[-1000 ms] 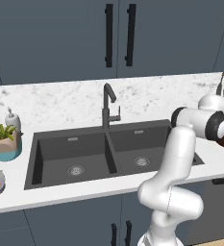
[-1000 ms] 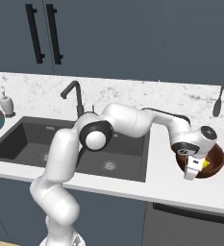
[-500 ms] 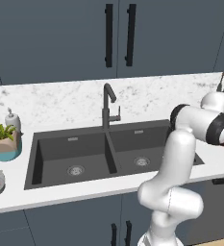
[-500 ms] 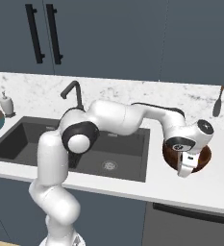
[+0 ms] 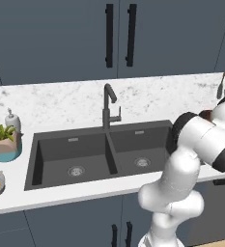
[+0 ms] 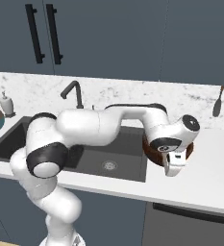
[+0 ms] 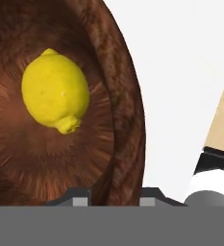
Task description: Pick the lemon from the sink and place it in the bowl. Then pick the bowl and place it in the microwave. Then close the microwave door and press the start button.
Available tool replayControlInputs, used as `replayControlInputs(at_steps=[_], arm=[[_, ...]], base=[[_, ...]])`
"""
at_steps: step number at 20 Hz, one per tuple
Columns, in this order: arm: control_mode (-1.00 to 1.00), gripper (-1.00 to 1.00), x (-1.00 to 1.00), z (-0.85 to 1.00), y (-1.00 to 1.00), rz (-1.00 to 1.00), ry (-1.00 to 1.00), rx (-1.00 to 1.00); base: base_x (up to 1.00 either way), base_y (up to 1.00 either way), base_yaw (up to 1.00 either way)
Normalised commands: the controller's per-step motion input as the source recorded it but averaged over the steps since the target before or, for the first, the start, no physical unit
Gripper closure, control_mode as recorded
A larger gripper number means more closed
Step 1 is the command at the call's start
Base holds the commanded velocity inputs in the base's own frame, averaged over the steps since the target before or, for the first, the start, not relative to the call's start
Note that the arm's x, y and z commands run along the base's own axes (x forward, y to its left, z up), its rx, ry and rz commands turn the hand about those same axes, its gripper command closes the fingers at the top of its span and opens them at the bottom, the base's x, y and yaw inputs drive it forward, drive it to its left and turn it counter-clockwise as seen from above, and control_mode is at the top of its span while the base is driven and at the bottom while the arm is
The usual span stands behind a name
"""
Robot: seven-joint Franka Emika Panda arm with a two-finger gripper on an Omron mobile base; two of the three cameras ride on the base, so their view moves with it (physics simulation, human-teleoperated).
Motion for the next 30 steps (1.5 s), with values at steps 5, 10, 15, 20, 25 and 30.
replayControlInputs(at_steps=[5,10,15,20,25,30], arm=[[-1.0,1.0,-0.46,0.51,0.71,0.2,-0.09,-0.11],[-1.0,1.0,-0.31,0.53,0.76,0.18,0.0,-0.08],[-1.0,1.0,-0.21,0.54,0.8,0.17,0.0,-0.04],[-1.0,1.0,-0.22,0.48,0.78,0.17,0.0,-0.02],[-1.0,1.0,-0.27,0.33,0.73,0.17,0.0,0.0],[-1.0,1.0,-0.17,0.09,0.74,0.16,0.03,0.0]], base=[[0.0,0.0,0.0],[0.0,0.0,0.0],[0.0,0.0,0.0],[0.0,0.0,0.0],[0.0,0.0,0.0],[0.0,0.0,0.0]])
